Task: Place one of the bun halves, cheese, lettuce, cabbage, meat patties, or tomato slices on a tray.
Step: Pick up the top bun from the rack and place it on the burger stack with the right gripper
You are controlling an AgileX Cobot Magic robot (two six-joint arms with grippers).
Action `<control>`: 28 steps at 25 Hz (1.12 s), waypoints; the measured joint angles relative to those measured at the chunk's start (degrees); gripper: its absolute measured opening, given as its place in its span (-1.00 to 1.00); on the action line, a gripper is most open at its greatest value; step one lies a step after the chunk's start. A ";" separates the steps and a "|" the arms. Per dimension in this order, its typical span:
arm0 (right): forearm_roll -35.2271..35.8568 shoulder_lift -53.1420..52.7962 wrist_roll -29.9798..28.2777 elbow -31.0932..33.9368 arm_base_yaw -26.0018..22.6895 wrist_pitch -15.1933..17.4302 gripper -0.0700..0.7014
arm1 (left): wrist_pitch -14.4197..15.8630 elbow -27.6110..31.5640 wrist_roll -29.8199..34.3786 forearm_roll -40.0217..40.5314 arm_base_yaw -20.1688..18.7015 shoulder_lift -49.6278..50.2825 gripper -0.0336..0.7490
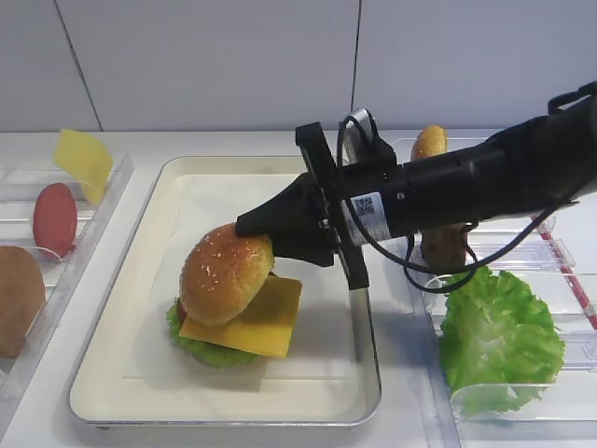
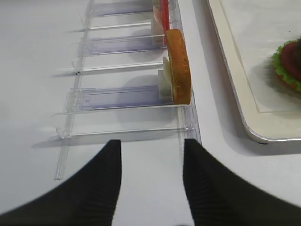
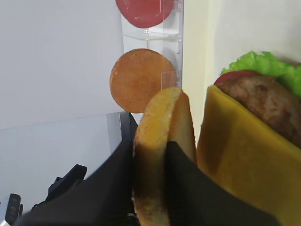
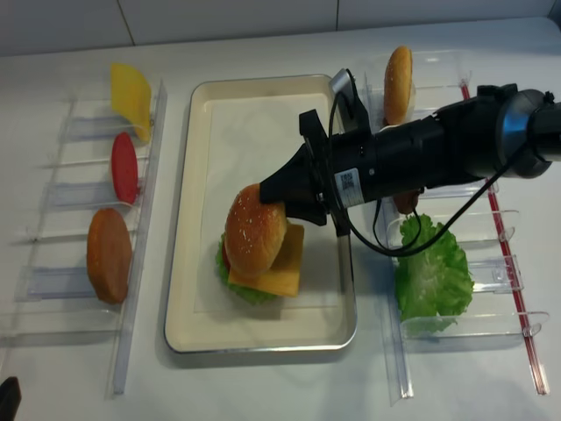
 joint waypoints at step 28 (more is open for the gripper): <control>0.23 0.00 0.61 -0.34 0.00 0.00 -0.27 | 0.00 0.00 0.00 0.00 0.00 0.00 -0.08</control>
